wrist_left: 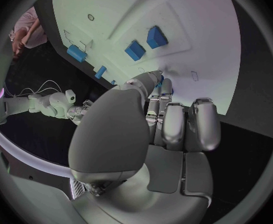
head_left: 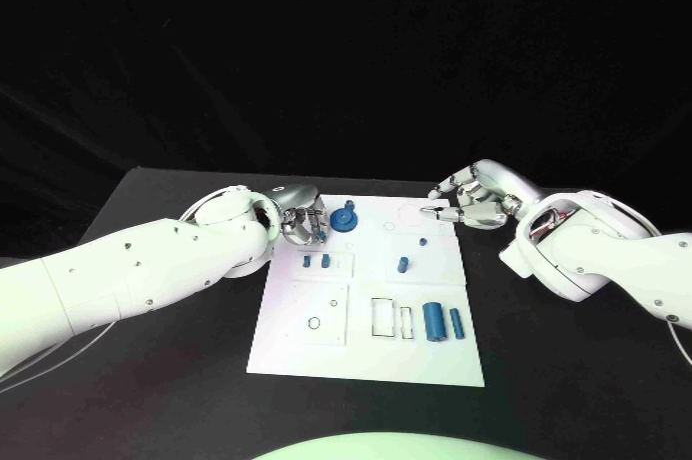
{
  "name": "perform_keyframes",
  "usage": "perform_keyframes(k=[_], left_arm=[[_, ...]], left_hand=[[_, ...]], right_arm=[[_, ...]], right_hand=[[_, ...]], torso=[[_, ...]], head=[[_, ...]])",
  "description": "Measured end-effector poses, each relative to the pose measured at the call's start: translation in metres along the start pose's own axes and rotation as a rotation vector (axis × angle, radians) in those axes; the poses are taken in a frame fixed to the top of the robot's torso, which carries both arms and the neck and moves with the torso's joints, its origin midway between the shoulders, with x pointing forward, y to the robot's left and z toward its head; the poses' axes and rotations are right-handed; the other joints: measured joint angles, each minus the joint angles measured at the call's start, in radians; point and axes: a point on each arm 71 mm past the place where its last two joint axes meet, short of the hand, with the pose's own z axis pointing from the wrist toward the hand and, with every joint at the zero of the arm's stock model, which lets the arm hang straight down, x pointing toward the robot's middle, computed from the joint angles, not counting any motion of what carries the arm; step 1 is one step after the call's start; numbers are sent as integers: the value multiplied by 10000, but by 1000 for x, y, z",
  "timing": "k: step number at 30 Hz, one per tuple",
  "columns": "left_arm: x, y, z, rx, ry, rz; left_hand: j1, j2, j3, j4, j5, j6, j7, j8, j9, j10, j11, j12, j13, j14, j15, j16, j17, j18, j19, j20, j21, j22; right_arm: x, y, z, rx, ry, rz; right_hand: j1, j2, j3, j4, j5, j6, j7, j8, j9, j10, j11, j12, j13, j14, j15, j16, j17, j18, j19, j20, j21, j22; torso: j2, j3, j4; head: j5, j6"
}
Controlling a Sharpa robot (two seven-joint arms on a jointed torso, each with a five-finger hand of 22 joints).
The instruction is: Assemble the parts on the task board
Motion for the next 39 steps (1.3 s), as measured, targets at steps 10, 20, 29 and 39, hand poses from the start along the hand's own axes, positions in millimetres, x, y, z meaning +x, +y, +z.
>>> perform_keyframes(k=[10, 20, 29, 39], left_arm=[[2, 0, -1, -58, 218, 43], [3, 0, 0, -81, 350, 67], [4, 0, 1, -123, 438, 88], [4, 0, 2, -138, 461, 99]], left_hand=[[0, 0, 0, 0, -1, -3, -2, -20, -2, 0, 0, 0, 1, 0, 0, 0, -30, 1, 0, 0, 0, 0], [0, 0, 0, 1, -10, 35, -41, -29, 0, 33, -33, -1, -1, 0, 0, 0, -40, 3, 71, -1, -1, -1], [-54, 32, -1, 1, -69, 50, -24, -52, -3, 33, -33, -40, 1, 0, 0, 0, -103, 3, 71, -1, -1, -1], [-54, 30, -1, 1, -132, 73, -3, -108, -6, 33, -33, -98, 2, 0, 0, 0, -105, 3, 71, -1, -1, -1]], right_arm=[[0, 0, 0, 2, -1, -2], [0, 0, 0, -2, 1, -3], [0, 0, 0, -1, 0, -4], [0, 0, 0, 1, -2, -5]], right_hand=[[0, 0, 0, 0, 0, 0, 0, 0, 12, 0, 0, 0, -1, 0, 0, 0, 8, -1, 0, 0, 0, -1], [0, 0, 0, 0, 0, 0, 0, 0, 11, 0, 0, 0, -1, 0, 0, 0, 7, 0, 0, 0, 0, -3], [0, 0, 0, 0, 0, 0, 0, 0, 10, 0, 0, 0, -1, 0, 0, 0, 6, -1, 0, 0, 0, -4], [0, 0, 0, 0, 0, 0, 0, 0, 8, 0, 0, 0, -1, 0, 0, 0, 5, -1, 0, 0, 0, -5]], torso=[[-3, -4, -7], [-1, -4, -3], [0, -4, -5], [-1, -1, -5]], head=[[8, -4], [7, -12], [8, -22], [0, -24]])
